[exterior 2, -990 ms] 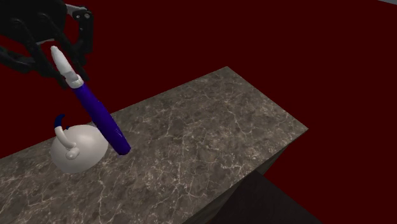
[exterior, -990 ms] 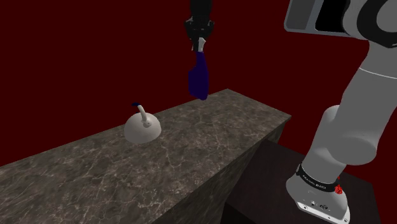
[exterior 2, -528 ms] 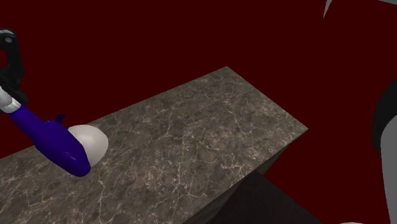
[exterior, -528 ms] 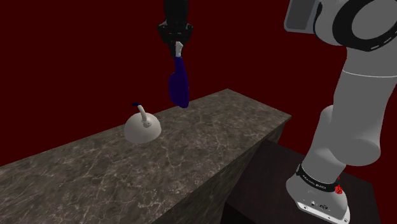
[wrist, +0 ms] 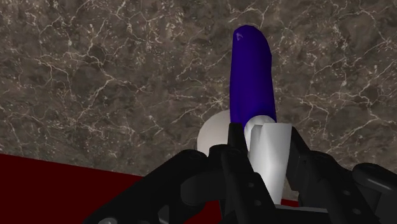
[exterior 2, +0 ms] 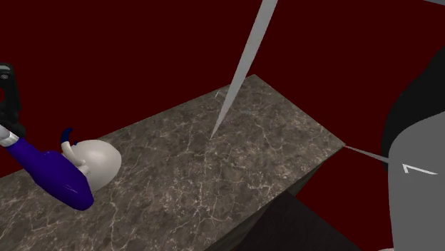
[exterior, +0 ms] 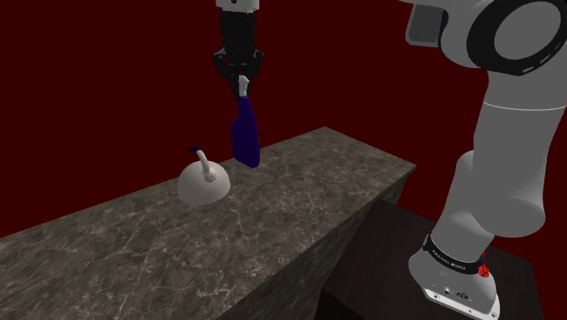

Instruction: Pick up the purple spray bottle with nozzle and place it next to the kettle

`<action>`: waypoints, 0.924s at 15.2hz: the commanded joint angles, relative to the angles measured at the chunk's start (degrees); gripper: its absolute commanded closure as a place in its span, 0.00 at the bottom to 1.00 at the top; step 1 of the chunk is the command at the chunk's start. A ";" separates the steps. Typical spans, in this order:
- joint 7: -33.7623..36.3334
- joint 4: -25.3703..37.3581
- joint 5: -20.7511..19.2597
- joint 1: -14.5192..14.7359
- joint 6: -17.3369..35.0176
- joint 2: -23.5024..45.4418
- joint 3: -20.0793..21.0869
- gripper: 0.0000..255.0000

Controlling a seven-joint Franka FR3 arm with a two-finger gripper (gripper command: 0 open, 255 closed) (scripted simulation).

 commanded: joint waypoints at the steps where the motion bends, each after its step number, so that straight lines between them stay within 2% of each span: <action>1: 0.08 -2.46 0.09 -0.04 1.97 -0.53 0.00 1.00; 14: -0.02 -16.07 0.53 -0.45 13.03 -3.13 -0.15 1.00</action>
